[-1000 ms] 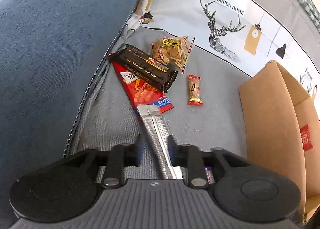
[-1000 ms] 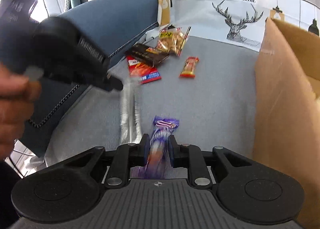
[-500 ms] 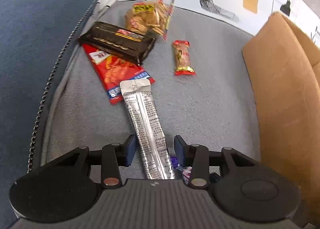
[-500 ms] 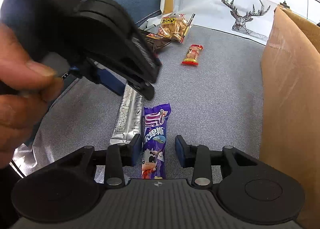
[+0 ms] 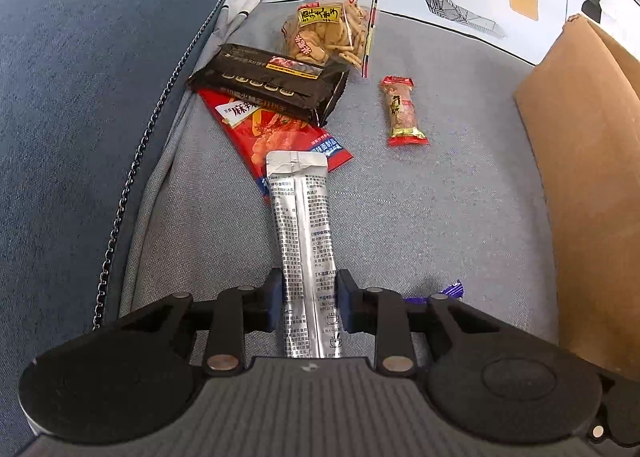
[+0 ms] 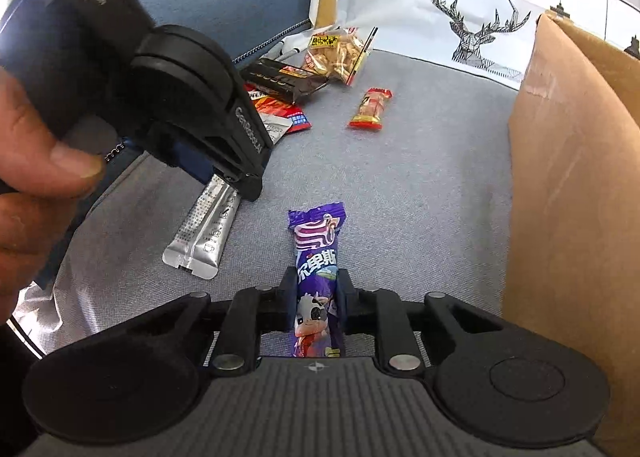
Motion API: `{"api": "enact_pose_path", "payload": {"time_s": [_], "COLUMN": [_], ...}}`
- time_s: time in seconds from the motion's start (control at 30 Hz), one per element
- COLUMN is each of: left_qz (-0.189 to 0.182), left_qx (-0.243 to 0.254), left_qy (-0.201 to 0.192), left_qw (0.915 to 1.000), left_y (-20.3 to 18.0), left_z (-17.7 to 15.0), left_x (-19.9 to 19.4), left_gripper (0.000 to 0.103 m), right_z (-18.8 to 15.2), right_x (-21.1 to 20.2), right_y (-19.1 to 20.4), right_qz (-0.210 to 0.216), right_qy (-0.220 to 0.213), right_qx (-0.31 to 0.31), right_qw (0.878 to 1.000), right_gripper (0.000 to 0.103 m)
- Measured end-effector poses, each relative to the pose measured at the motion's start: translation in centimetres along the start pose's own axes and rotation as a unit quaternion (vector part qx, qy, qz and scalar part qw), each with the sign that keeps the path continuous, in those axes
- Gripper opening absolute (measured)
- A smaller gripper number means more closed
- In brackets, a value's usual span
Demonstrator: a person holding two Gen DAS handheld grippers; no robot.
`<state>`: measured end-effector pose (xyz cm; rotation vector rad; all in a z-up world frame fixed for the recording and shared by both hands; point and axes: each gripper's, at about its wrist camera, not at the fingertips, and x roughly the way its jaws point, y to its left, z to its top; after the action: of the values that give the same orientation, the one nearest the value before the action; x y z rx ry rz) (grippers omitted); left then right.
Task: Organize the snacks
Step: 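Grasp the silver stick pack with the left gripper while the right gripper grasps the purple candy bar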
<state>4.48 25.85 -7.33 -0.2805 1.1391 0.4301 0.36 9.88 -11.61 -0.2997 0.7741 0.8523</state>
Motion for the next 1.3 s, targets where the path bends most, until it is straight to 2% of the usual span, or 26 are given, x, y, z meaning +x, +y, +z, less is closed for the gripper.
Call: {"api": "enact_pose_path", "payload": {"time_s": [1.3], "left_qz": [0.003], "left_qx": [0.008], "left_qy": [-0.001], "left_qw": [1.0], "left_y": [-0.58], "left_z": [-0.03], "left_x": [0.41], "left_gripper": [0.031], "right_z": [0.21], "right_x": [0.33], "right_y": [0.16], "right_qz": [-0.005], "right_qy": [-0.001], "right_qx": [-0.014], "right_qw": [1.0], "right_gripper": [0.022]}}
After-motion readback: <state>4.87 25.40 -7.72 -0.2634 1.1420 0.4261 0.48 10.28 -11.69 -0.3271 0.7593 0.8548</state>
